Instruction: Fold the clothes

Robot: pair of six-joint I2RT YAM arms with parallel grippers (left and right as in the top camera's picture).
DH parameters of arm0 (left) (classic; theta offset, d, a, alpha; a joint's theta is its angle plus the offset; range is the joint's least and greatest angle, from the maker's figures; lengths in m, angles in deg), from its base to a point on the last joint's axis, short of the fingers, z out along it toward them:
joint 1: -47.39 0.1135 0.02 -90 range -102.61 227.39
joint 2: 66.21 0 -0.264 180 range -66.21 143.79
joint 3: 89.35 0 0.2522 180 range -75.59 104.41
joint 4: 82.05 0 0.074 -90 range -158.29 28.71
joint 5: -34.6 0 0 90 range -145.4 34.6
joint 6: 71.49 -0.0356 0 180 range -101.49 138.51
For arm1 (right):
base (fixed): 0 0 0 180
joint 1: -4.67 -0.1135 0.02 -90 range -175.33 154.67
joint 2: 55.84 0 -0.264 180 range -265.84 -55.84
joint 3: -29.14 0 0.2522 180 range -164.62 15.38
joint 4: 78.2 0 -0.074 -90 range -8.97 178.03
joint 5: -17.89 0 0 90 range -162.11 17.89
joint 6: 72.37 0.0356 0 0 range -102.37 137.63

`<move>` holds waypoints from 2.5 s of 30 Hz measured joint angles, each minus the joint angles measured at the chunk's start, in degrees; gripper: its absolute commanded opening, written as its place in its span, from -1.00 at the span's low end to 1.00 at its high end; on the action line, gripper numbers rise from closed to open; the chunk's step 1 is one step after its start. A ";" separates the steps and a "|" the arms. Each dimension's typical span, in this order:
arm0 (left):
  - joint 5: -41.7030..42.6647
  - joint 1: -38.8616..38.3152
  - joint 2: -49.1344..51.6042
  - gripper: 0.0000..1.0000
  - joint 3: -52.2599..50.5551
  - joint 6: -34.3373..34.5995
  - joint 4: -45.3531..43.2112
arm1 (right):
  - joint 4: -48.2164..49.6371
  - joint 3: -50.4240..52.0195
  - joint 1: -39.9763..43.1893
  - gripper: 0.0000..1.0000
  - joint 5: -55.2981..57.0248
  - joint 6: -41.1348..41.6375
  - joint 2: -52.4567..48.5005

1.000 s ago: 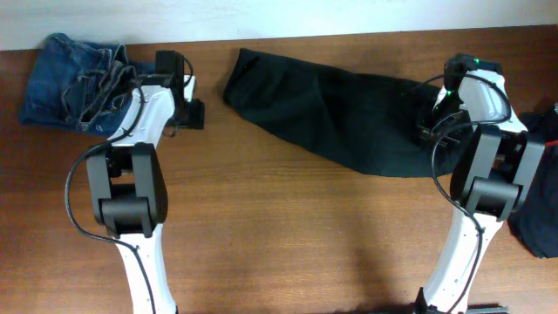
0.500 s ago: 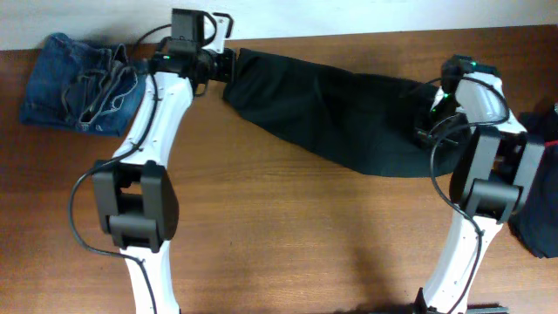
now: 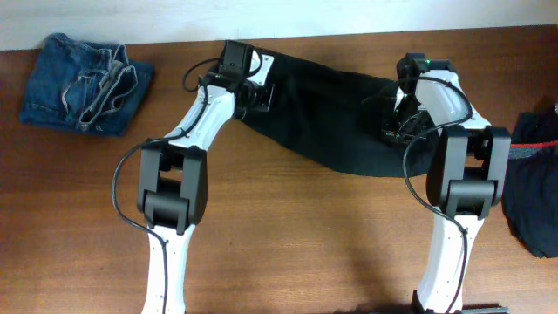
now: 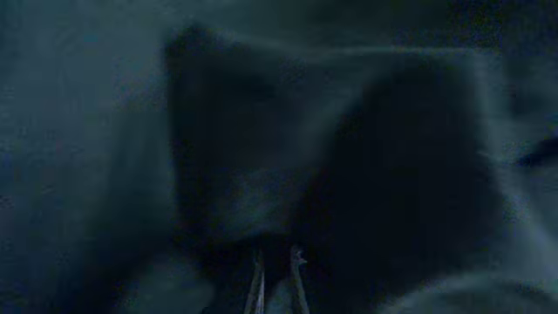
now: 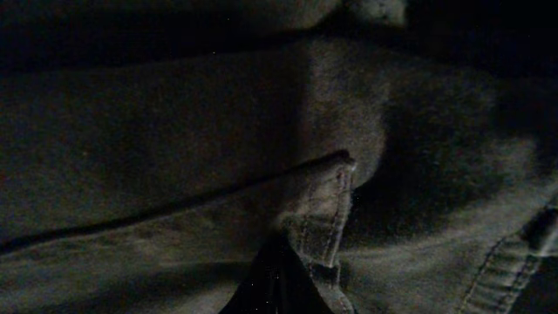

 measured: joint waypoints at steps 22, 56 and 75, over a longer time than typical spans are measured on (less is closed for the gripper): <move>-9.49 10.51 2.32 -0.57 0.00 0.17 -5.70 | -12.55 0.59 -1.42 -0.92 5.62 4.85 0.00; -7.28 12.44 -0.85 -0.68 2.21 10.32 31.95 | 3.37 0.57 6.14 -0.77 4.35 7.26 1.38; 2.49 12.98 -1.97 -0.69 1.05 10.91 44.41 | 12.22 0.44 11.65 -0.33 0.94 1.20 1.51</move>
